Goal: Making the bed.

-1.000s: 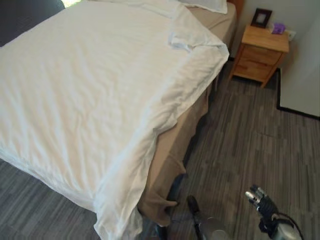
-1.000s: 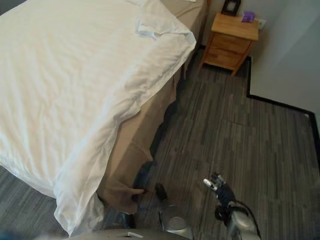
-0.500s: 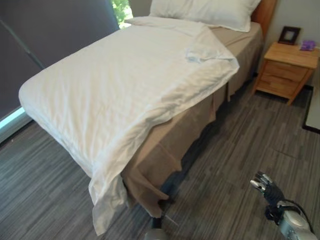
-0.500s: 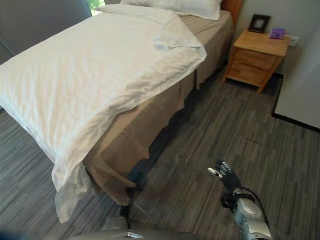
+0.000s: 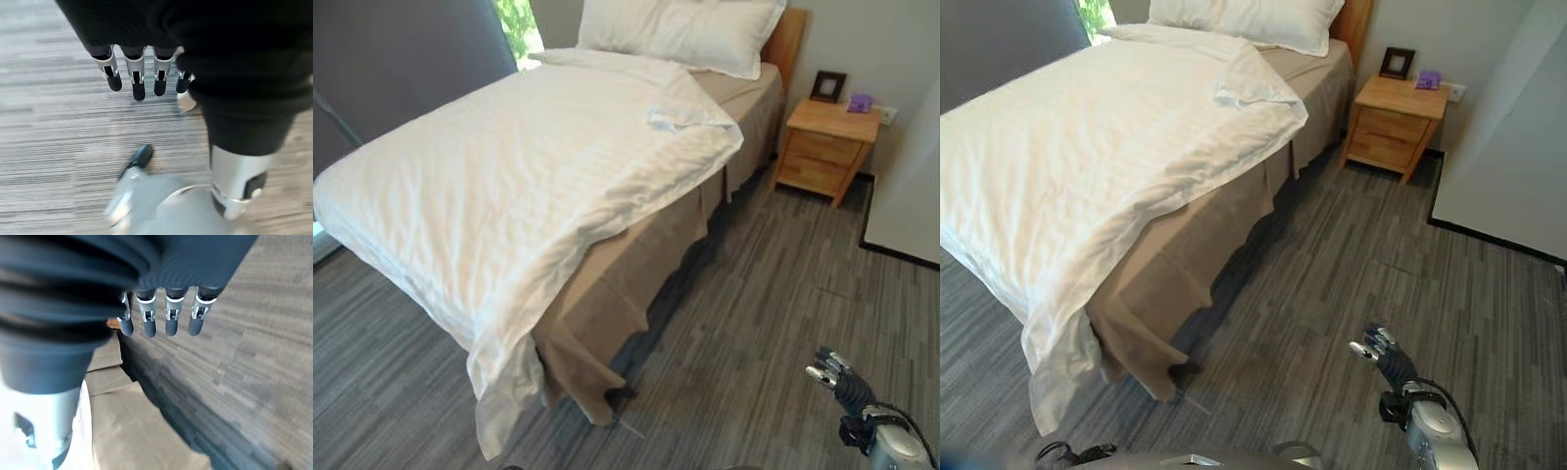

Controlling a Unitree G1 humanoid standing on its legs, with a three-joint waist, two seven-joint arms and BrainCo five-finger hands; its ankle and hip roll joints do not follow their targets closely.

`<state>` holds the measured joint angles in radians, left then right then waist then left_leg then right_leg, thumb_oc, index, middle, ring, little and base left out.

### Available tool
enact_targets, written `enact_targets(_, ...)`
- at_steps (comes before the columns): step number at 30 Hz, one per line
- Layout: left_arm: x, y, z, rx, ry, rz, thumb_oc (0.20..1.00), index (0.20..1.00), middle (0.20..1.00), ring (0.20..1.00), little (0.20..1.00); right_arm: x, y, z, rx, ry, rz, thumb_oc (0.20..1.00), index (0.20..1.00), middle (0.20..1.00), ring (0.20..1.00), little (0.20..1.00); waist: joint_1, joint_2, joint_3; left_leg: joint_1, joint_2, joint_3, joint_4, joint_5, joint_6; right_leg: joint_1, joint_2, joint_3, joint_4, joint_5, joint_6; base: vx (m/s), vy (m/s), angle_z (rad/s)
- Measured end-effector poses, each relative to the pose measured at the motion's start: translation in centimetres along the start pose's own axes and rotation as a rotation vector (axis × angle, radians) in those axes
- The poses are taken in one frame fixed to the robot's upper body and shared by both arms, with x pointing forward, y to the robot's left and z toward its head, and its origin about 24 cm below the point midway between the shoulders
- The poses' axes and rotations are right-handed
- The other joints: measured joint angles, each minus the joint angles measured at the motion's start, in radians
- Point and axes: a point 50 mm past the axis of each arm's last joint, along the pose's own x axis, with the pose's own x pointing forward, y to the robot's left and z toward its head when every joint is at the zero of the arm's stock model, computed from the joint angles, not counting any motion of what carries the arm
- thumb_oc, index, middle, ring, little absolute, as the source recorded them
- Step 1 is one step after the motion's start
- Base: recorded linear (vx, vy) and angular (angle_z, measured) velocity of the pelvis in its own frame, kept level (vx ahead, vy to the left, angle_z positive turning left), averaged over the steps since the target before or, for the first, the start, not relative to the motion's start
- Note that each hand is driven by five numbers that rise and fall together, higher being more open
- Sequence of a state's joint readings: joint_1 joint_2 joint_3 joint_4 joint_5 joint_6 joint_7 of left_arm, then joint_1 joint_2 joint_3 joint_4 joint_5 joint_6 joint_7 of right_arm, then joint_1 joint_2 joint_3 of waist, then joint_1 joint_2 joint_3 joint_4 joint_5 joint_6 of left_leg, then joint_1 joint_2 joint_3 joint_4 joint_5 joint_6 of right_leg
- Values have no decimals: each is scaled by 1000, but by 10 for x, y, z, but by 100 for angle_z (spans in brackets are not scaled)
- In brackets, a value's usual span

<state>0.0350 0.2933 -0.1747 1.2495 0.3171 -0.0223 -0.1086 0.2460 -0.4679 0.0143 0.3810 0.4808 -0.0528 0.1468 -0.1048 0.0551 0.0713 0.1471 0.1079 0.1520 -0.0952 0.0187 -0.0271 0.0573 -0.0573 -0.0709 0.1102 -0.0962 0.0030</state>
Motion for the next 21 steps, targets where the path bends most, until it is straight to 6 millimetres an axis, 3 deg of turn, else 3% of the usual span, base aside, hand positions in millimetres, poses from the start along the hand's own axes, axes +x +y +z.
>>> enact_targets(2,0,-5,-2,11,4,-11,1000,1000,1000,1000,1000,1,5,-4,22,5,9,1000,1000,1000,1000,1000,0,16,-6,-9,-12,4,0,-31,4,-27,-15,8,28,-16,33,7,126,-1)
enact_targets(3,0,-5,-2,11,4,-11,1000,1000,1000,1000,1000,1,5,-4,22,5,9,1000,1000,1000,1000,1000,0,16,-6,-9,-12,4,0,-31,4,-27,-15,8,28,-16,33,3,174,-20)
enact_targets(4,-1,-9,-12,5,30,-16,1000,1000,1000,1000,1000,1,15,-15,25,51,48,1000,1000,1000,1000,1000,8,15,-8,-29,-53,28,0,-35,11,-88,-61,38,97,-34,72,8,164,-22)
enact_targets(5,-3,-15,-23,3,63,-32,1000,1000,1000,1000,1000,0,16,-17,28,55,51,1000,1000,1000,1000,1000,7,10,-9,-26,-69,29,0,-34,15,-93,-71,49,102,-32,79,7,196,-27)
enact_targets(6,-8,-27,-50,2,162,-70,1000,1000,1000,1000,1000,-4,16,-23,32,86,67,1000,1000,1000,1000,1000,4,-2,-46,-30,-79,45,0,-33,29,-108,-77,71,103,-25,95,40,61,-9)
enact_targets(10,-9,-21,-54,-86,180,33,1000,1000,1000,1000,1000,6,21,-8,77,7,52,1000,1000,1000,1000,1000,-2,-6,-64,-71,-57,58,-3,-39,30,-141,-47,86,93,-22,100,90,5,-11)
enact_targets(18,-5,-6,-36,-105,131,81,1000,1000,1000,1000,1000,9,15,-8,64,12,-5,1000,1000,1000,1000,1000,1,-37,-68,-77,-16,27,0,-30,25,-102,-4,46,46,-4,72,65,-6,10)
enact_targets(21,-5,-7,-36,-95,129,78,1000,1000,1000,1000,1000,31,32,24,13,-76,77,1000,1000,1000,1000,1000,4,-33,-55,-77,-15,24,0,-30,25,-103,-5,41,41,-8,78,33,5,7)
